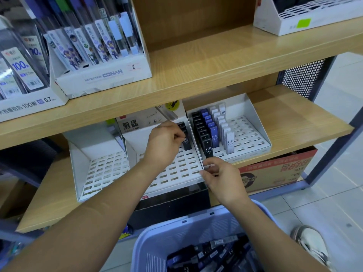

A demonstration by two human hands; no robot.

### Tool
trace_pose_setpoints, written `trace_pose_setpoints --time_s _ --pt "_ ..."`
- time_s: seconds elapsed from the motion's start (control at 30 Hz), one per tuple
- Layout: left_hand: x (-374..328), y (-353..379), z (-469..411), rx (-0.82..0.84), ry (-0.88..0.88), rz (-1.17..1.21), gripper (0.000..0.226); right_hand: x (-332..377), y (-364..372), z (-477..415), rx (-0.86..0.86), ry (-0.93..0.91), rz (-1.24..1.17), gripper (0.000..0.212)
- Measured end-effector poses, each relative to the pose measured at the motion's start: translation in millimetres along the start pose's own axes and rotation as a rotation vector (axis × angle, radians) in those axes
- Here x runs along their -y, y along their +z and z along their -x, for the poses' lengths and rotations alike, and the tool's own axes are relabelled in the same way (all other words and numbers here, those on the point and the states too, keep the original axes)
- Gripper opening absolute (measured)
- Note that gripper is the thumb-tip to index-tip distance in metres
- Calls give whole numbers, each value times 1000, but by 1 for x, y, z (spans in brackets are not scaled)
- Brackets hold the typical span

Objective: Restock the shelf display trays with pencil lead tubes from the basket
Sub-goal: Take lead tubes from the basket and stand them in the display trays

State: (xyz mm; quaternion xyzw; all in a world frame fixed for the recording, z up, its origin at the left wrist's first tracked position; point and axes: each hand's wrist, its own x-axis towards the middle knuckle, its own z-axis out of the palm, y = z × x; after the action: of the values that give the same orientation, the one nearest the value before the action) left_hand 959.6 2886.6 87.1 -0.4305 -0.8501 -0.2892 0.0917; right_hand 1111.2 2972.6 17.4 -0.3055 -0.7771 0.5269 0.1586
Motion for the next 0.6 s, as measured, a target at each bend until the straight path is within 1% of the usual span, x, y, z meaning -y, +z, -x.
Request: trace_pose_setpoints --time_s 0.1,0.13,0.2,0.3,0.37,0.53,0.6 --pt "6 5 12 133 34 -168 16 0 0 0 -3 5 -8 17" --pt "7 5 15 152 43 -199 16 0 0 -1 -3 7 -3 17" --pt "5 2 17 99 23 -159 15 1 0 -1 -2 13 5 17" --pt "5 -4 10 -26 29 -93 31 2 0 -1 -1 19 12 17" --pt "6 -4 6 -31 49 -112 31 3 0 -1 1 22 9 17" --pt "10 -6 0 -34 98 -147 18 3 0 1 0 19 -9 19" --pt "11 -7 -5 -7 109 -169 18 3 0 3 -2 16 -4 21"
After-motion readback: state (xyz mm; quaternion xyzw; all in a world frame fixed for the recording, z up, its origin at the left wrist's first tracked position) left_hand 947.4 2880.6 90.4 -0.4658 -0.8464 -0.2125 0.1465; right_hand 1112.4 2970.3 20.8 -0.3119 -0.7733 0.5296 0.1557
